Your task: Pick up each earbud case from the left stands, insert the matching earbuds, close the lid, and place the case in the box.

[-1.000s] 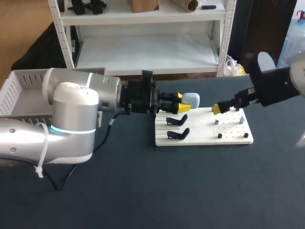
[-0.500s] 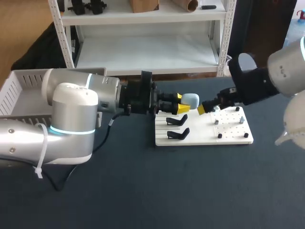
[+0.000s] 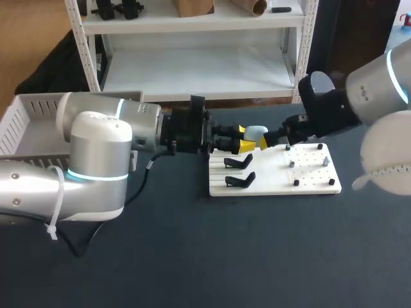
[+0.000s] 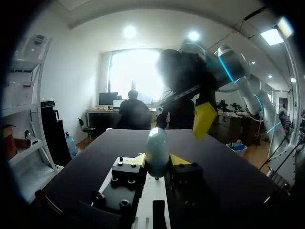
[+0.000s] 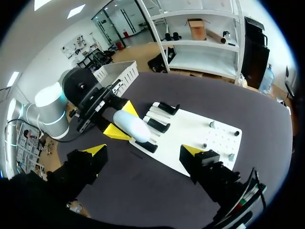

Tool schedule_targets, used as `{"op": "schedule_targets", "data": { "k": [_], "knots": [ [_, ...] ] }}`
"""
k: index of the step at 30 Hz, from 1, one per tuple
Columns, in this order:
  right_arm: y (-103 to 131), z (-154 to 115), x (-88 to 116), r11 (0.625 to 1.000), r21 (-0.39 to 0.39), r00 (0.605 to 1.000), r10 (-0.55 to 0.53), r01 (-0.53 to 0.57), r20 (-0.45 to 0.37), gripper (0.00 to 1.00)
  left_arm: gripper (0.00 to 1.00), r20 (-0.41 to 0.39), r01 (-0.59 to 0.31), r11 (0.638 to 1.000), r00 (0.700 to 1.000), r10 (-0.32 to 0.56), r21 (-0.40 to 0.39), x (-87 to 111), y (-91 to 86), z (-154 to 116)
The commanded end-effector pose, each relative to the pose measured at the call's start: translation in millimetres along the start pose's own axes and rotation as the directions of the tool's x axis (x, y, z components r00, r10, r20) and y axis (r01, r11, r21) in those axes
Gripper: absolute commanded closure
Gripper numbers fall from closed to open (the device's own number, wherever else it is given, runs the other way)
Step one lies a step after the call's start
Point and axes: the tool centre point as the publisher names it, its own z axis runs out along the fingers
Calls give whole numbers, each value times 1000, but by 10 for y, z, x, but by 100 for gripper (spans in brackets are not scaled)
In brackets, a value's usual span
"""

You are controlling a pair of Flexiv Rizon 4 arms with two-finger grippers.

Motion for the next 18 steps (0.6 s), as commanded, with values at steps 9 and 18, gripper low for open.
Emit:
{"op": "schedule_targets", "data": {
  "k": [9, 18],
  "knots": [
    [-80, 102, -69, 1000, 9, 1000, 21, -21, 1, 0, 100, 3, -2, 1000, 1000, 2, -6, 6, -12, 6],
    [-127, 133, -124, 999, 18, 1000, 28, -28, 0, 0, 100, 3, -2, 1000, 1000, 2, -6, 6, -12, 6]
  ]
}}
